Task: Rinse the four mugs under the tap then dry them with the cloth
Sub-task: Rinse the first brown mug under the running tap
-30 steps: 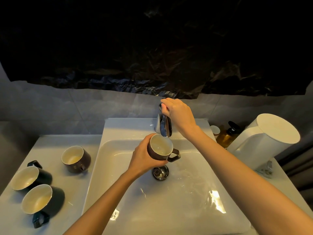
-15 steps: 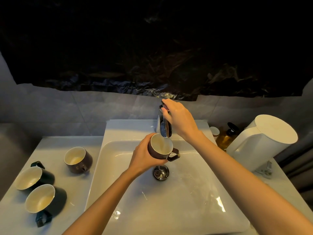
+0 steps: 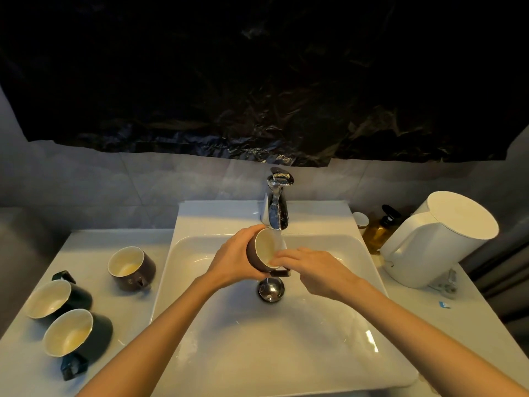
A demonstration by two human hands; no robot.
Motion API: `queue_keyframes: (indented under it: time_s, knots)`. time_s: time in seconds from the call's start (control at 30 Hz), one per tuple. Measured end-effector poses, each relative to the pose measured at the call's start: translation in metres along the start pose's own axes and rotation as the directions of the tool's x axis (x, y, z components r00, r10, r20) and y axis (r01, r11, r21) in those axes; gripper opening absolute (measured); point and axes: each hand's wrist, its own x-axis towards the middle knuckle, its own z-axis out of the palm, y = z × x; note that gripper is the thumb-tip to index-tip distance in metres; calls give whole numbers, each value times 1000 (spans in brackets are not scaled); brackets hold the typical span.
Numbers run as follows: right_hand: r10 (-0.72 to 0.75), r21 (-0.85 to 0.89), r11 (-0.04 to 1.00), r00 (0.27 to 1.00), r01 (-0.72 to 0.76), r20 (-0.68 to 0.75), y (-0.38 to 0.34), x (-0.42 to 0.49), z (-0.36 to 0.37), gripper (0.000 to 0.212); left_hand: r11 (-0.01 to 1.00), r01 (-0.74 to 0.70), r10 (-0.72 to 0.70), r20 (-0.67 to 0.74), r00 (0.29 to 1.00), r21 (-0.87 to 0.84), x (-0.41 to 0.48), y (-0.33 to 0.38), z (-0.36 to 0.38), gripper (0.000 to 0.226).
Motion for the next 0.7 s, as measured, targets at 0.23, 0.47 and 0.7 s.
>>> queue_keyframes:
  time_s: [0.23, 0.47, 0.7]
  knots:
    - [-55, -318, 941, 979, 116, 194, -5, 36, -8, 35, 1000, -9, 8, 118, 993, 5, 3, -2, -5, 98]
    - [13, -399, 911, 962, 100, 272, -12, 33, -9, 26, 912, 195, -138, 177, 974, -360, -10, -15, 3, 106]
    - [67, -189, 981, 988, -40, 138, -33, 29, 4, 39, 529, 330, -424, 93, 901, -782, -14, 2, 28, 64]
